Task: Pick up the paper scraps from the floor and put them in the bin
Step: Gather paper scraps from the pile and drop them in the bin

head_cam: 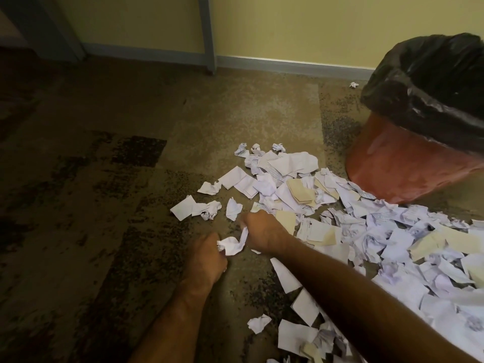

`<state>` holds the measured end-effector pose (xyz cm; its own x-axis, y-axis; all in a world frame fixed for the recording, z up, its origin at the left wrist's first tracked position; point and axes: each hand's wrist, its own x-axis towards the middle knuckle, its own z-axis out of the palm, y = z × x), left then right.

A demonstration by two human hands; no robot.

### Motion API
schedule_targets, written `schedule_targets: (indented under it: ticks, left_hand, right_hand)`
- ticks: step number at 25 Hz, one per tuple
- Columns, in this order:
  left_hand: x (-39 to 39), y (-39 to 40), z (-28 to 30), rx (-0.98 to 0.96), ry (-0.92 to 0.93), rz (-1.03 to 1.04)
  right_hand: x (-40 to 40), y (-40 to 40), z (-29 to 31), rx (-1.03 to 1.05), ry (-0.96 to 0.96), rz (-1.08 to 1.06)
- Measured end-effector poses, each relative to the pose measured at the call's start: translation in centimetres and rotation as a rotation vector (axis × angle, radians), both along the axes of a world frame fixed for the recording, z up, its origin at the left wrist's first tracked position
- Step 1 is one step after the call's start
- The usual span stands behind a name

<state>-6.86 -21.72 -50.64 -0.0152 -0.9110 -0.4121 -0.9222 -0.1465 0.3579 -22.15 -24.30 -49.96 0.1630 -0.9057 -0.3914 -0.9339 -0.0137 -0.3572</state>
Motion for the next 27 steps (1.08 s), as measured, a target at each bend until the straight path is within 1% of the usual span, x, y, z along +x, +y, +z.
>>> schedule_targets:
  ticks: [2,5,8,10,13,16,18,20,21,22,23,24,25,27]
  left_hand:
    - [0.5,0.7,0.3,0.006,0.129,0.035]
    - [0.5,0.8,2.1,0.064,0.357,0.186]
    - [-1.4,0.3,6.1,0.060,0.567,0.295]
    - [-3.2,-0.6,9.8,0.024,0.704,0.306]
    - [-6.5,-2.5,16.3,-0.039,0.863,0.221]
    - [-11.5,-4.4,22.6,-0.146,0.985,0.074]
    - [-16.0,-5.5,26.4,-0.186,1.074,-0.009]
    - [-21.1,-6.7,29.3,-0.212,1.141,-0.077]
    - [-23.7,-7.2,30.4,-0.223,1.156,-0.103]
    - [-26.0,-7.7,31.1,-0.233,1.146,-0.121]
    - [-28.5,-8.2,31.5,-0.230,1.120,-0.137]
    - [-30.6,-8.7,31.5,-0.211,1.079,-0.149]
    - [-32.2,-9.0,31.4,-0.173,1.029,-0.159]
    - [-34.3,-9.3,30.8,-0.066,0.884,-0.204]
  right_hand:
    - [-0.9,0.3,0.6,-0.005,-0.035,-0.012]
    - [-2.9,0.4,3.1,-0.038,-0.164,-0.117]
    - [-4.9,0.9,7.9,-0.108,-0.349,-0.235]
    - [-7.0,1.3,11.9,-0.192,-0.439,-0.299]
    - [-11.2,1.8,19.3,-0.385,-0.543,-0.394]
    - [-16.4,2.1,26.7,-0.570,-0.720,-0.544]
    - [-20.4,2.0,30.7,-0.705,-0.752,-0.617]
    - [-24.8,1.1,32.5,-0.767,-0.773,-0.728]
    - [-27.1,0.6,32.5,-0.766,-0.738,-0.797]
    - [-29.2,0.0,32.0,-0.733,-0.629,-0.855]
    - [-31.0,-0.3,31.5,-0.670,-0.458,-0.907]
    - [-32.5,-0.5,30.8,-0.580,-0.302,-0.926]
    - [-33.0,-0.5,30.3,-0.460,-0.190,-0.916]
    - [-33.3,-0.3,29.7,-0.213,-0.067,-0.849]
